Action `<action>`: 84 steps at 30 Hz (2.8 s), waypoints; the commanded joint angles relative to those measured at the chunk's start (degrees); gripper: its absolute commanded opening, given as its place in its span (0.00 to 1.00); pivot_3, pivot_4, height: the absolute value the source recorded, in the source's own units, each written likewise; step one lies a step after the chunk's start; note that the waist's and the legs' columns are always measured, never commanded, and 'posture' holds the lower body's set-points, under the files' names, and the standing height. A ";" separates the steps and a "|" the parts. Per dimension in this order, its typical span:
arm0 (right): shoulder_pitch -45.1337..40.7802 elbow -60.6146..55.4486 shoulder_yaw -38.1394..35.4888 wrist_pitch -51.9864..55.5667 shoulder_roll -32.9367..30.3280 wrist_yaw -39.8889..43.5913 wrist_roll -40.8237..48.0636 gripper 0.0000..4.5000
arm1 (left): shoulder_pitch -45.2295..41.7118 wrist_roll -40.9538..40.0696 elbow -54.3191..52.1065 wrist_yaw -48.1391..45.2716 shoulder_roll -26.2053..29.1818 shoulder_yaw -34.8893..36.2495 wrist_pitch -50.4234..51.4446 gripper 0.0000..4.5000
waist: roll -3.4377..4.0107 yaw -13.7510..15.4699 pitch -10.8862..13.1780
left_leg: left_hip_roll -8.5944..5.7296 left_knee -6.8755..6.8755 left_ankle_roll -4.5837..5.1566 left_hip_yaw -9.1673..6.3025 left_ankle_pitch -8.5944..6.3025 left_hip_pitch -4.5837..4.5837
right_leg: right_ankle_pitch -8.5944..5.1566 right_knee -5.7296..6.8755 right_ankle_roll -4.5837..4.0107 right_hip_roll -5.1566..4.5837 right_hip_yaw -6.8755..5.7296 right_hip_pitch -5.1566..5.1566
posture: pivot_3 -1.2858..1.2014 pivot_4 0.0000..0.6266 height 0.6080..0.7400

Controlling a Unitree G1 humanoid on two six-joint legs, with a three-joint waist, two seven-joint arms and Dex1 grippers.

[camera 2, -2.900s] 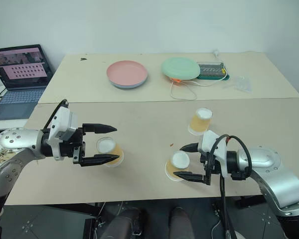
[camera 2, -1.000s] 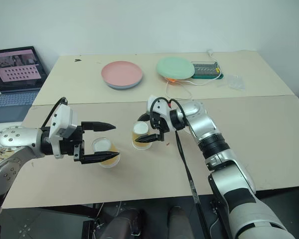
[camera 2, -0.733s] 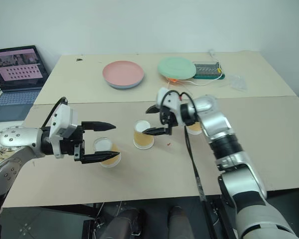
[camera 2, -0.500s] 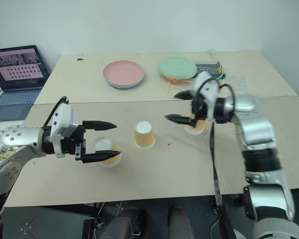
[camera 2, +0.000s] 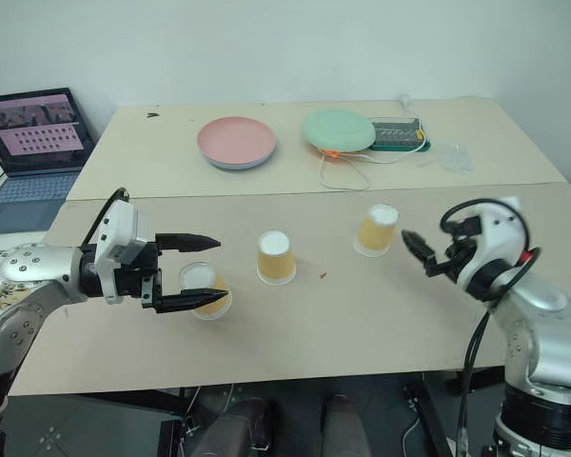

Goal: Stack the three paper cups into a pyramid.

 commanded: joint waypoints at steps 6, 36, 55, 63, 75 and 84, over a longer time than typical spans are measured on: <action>-3.47 3.49 4.43 -6.09 2.20 -3.95 -0.99 1.00 | -1.29 0.49 -0.59 -0.45 0.36 0.95 -1.40 1.00 | 0.00 -0.19 0.00 | -0.02 0.00 0.02 0.00 -0.01 -0.02 | 0.06 -0.06 -0.09 0.00 -0.03 0.00 | 0.52 0.24 0.83; -14.92 19.81 12.65 -16.26 5.36 -5.47 -3.19 0.63 | -0.79 -0.59 -1.93 1.35 1.42 2.85 0.10 1.00 | 0.00 -0.35 0.00 | -0.01 0.00 0.01 -0.01 0.01 0.00 | 0.09 0.00 -0.14 0.09 -0.03 -0.03 | 0.52 0.24 0.83; -19.14 18.96 23.59 -19.03 -6.13 28.36 4.44 0.63 | -1.79 -0.67 -1.78 1.32 1.82 2.46 0.29 1.00 | -0.02 -0.34 0.01 | 0.00 0.00 0.03 -0.03 0.00 0.00 | 0.08 -0.07 -0.13 0.08 -0.08 0.04 | 0.52 0.24 0.83; -23.61 27.31 30.47 -26.36 -4.75 36.31 0.04 0.63 | -1.30 -1.13 -2.74 1.95 2.31 3.58 0.82 1.00 | -0.02 -0.58 0.02 | 0.00 0.00 0.02 -0.02 0.00 -0.01 | 0.09 -0.05 -0.13 0.06 -0.05 -0.02 | 0.52 0.24 0.83; -27.81 34.55 32.14 -30.86 -0.40 37.39 -3.44 0.63 | 0.47 -2.10 -4.67 3.12 2.96 6.18 2.41 1.00 | -0.02 -0.34 0.02 | 0.00 0.00 0.00 -0.04 0.00 0.00 | 0.10 -0.02 -0.15 0.09 -0.06 -0.04 | 0.52 0.24 0.83; -29.14 38.73 32.52 -33.44 0.06 36.43 -6.49 0.63 | 0.69 -2.65 -5.09 3.21 3.35 6.65 3.13 1.00 | -0.02 -0.40 0.02 | 0.00 0.00 -0.01 -0.04 0.00 0.03 | 0.11 -0.01 -0.15 0.09 -0.06 -0.02 | 0.52 0.24 0.83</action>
